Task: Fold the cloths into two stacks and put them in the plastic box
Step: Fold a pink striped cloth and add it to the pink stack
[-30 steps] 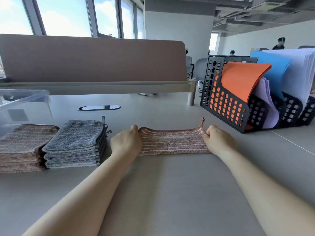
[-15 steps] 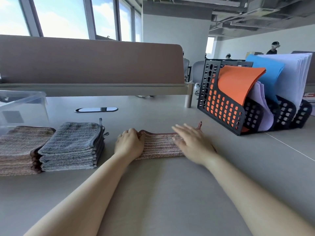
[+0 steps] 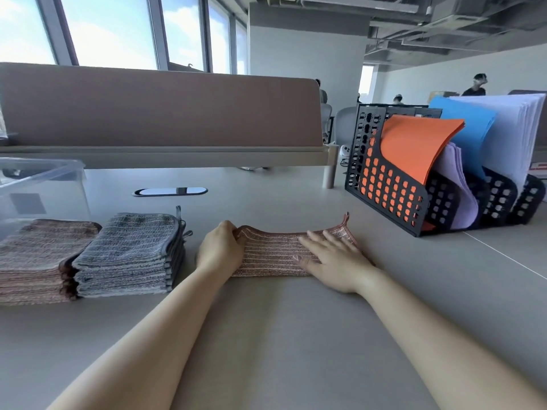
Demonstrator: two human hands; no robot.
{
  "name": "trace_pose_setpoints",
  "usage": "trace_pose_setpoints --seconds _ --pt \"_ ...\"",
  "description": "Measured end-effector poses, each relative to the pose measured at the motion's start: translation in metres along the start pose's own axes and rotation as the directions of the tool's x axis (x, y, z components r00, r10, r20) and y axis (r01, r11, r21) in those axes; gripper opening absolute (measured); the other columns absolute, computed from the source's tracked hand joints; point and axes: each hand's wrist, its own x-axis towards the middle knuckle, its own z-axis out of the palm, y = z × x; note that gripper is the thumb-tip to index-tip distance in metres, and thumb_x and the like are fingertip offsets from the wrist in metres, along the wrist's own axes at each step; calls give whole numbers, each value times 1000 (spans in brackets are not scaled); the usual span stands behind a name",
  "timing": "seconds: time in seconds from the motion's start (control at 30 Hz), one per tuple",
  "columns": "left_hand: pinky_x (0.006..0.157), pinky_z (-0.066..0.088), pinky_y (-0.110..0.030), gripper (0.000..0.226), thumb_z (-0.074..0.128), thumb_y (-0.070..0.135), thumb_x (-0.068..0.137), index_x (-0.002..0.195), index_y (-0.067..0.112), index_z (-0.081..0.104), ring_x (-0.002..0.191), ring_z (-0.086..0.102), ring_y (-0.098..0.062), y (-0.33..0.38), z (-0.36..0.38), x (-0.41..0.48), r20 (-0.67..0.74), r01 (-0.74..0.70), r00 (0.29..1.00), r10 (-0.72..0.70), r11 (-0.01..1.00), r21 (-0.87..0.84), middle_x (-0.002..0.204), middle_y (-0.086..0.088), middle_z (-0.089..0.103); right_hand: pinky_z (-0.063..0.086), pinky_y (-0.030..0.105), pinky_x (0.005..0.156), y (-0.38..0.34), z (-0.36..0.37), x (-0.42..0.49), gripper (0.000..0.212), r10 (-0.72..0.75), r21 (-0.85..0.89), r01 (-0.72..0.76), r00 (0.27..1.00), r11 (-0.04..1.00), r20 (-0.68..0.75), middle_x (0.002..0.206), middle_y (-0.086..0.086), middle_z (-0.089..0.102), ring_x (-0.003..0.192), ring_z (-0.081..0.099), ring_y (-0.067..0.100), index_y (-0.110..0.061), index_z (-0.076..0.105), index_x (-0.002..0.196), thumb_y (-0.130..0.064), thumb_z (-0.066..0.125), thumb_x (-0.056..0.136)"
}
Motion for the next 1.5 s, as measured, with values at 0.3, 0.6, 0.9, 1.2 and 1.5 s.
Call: trace_pose_setpoints --seconds 0.3,0.6,0.9,1.2,1.5 --pt "82 49 -35 30 41 34 97 117 27 62 105 60 -30 0 -5 0 -19 -65 998 64 995 -76 116 -4 67 38 39 103 31 -9 3 57 386 463 -232 882 855 -271 143 4 47 126 47 25 -17 45 133 -56 35 93" --pt "78 51 -33 22 53 30 92 107 22 67 96 62 -26 2 -7 0 -6 -52 999 52 990 -130 104 -2 70 49 31 66 33 -14 11 57 398 606 -219 900 765 -176 138 9 48 87 59 21 -21 36 138 -8 59 87" --pt "74 51 -39 7 52 16 92 96 20 56 82 63 -26 11 -16 -6 154 161 985 -81 758 -631 96 -7 66 43 37 99 41 -27 0 60 447 939 -113 894 324 -46 113 4 66 105 60 22 -10 64 112 -52 74 71" --pt "60 36 -32 46 41 38 98 92 -3 59 64 49 -22 7 -12 -10 135 48 991 23 864 -501 71 -13 53 36 28 79 43 -25 -6 22 393 853 -35 897 520 -203 101 1 59 92 52 15 -13 61 108 -27 58 92" --pt "59 43 -29 21 44 31 99 99 16 60 69 55 -14 12 -24 -17 -84 -115 993 83 831 -545 78 1 61 47 16 72 42 -29 -14 6 321 848 75 905 525 -279 89 3 68 81 62 11 -8 62 90 -9 67 85"
